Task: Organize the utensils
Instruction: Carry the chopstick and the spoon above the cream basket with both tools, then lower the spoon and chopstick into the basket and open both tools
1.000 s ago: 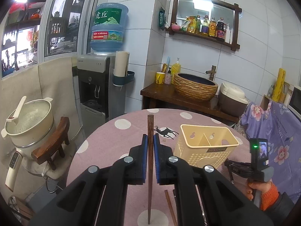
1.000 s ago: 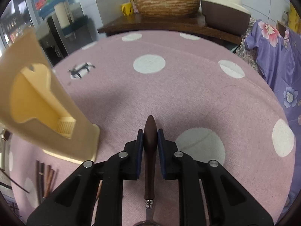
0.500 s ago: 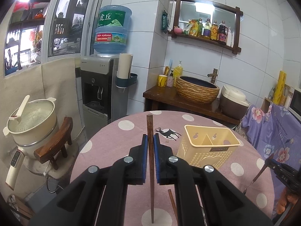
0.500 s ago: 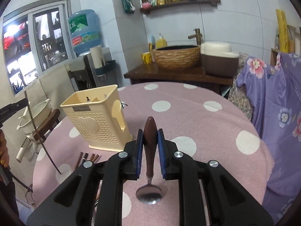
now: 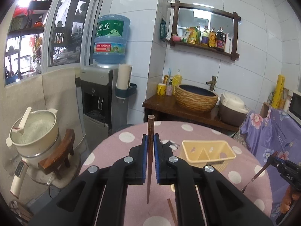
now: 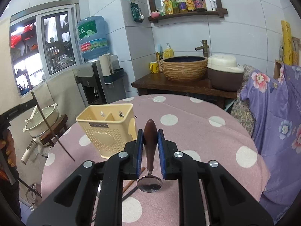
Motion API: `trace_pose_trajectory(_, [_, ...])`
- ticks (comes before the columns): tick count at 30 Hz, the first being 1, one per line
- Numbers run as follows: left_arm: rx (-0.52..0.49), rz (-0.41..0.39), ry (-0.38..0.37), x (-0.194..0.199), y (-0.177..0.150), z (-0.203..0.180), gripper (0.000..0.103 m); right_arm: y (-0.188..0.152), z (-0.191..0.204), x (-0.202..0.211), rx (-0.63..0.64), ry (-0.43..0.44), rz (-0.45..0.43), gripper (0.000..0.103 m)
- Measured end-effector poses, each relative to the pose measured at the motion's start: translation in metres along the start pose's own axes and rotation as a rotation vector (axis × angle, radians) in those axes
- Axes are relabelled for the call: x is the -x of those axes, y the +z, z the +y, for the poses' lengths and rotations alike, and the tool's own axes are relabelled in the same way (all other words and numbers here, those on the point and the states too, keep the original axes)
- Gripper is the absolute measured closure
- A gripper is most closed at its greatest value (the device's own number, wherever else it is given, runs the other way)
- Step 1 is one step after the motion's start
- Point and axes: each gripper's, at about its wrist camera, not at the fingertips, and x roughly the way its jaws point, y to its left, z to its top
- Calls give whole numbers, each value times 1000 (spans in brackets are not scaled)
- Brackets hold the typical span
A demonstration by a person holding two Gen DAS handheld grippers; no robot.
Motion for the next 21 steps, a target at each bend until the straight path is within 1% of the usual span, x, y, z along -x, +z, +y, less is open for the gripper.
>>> trace_pose_trajectory(2, [-7,-27,-5,3,21,-4,95,20,8,3,4,19,-7,87])
trace_pose_trajectory(5, [-14,-78,-17,11,61,-13,95,59,20,8,-2,47,-27,87])
trace_pose_trajectory(7, [1,-102,-55,18,91,-19,95,86,32,13,11,60,-60,87])
trace_pose_trajectory(9, [3,-114,-84,22,114,-29,95,110,43,15,20,59,-90,87])
trace_pose_trajectory(12, [16,-123,-125,20,142,-47,95,136,62,6,47,40,-115,87])
trace_pose_trajectory(14, [28,-117,-140,14,146,-55,95,142,71,-5,65,12,-123,87])
trace_pose_trajectory(16, [33,-107,-147,4,143,-61,95,140,75,-19,56,12,-109,87])
trace_pose_trajectory(19, [38,-88,-144,-14,126,-65,95,126,76,-42,52,8,-91,87])
trace_pose_trajectory(21, [52,-48,-150,-30,112,-66,95,113,77,-58,53,3,-66,87])
